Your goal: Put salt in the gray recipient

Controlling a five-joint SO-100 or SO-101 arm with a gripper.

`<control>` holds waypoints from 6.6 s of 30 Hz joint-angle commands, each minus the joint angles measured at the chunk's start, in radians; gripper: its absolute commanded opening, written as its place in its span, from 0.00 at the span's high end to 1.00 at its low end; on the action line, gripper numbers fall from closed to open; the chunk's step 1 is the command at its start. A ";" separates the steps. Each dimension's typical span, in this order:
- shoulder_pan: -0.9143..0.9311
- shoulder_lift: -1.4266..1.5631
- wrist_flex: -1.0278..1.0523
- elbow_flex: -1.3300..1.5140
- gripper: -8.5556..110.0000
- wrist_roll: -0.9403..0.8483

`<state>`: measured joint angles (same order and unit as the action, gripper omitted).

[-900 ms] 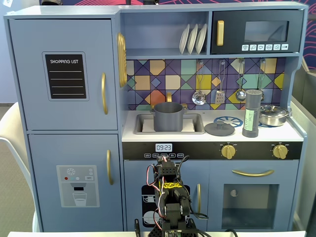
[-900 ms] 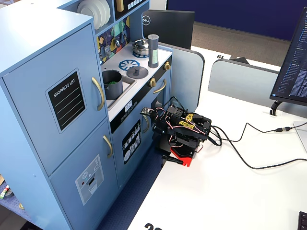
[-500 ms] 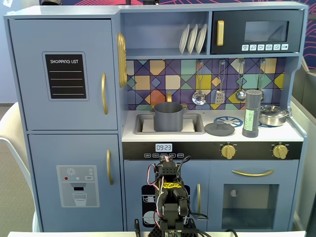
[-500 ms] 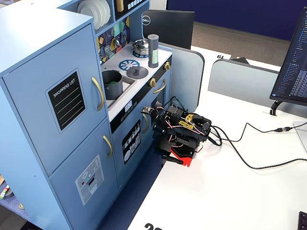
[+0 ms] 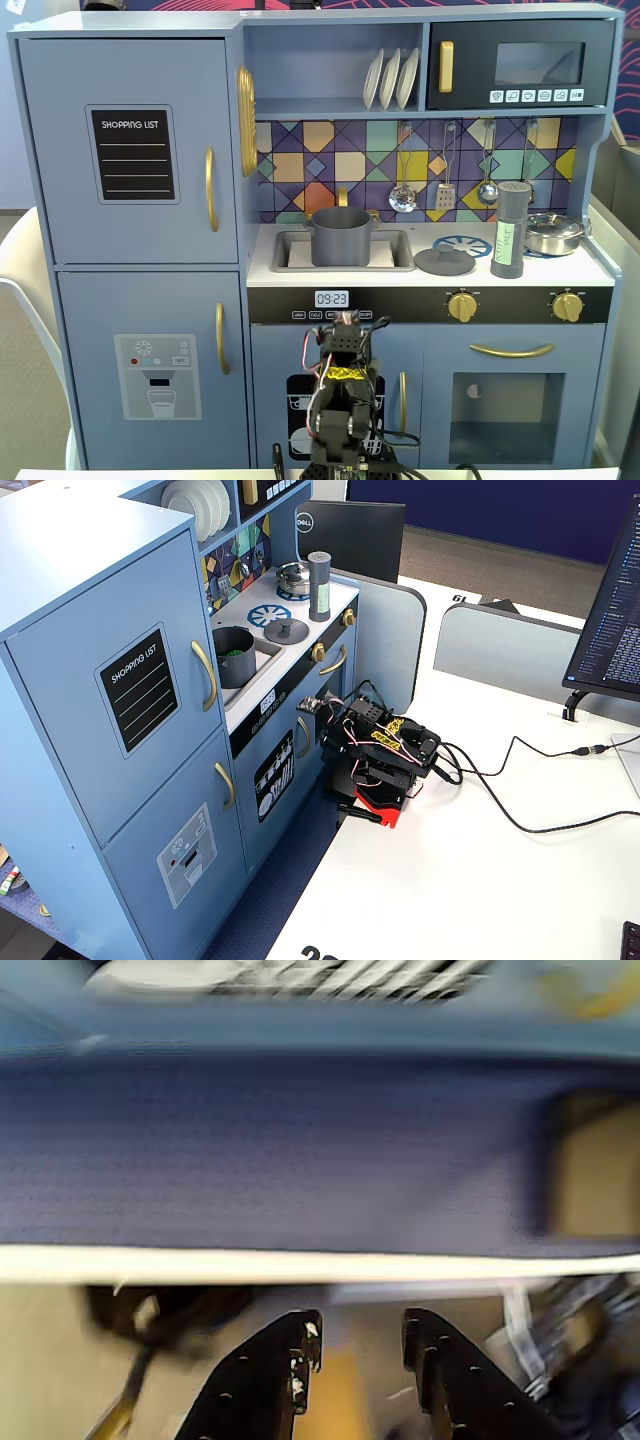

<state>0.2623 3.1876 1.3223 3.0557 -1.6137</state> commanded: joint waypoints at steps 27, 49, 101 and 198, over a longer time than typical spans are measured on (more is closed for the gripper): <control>0.769 -0.969 -1.325 -0.963 0.38 0.181; 0.669 -1.468 -1.522 -1.351 0.46 0.120; -0.219 -1.204 -0.643 -1.939 0.93 2.330; 0.614 -1.459 -1.181 -1.678 0.93 0.017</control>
<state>0.8283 1.7365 0.2485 1.3652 -1.5708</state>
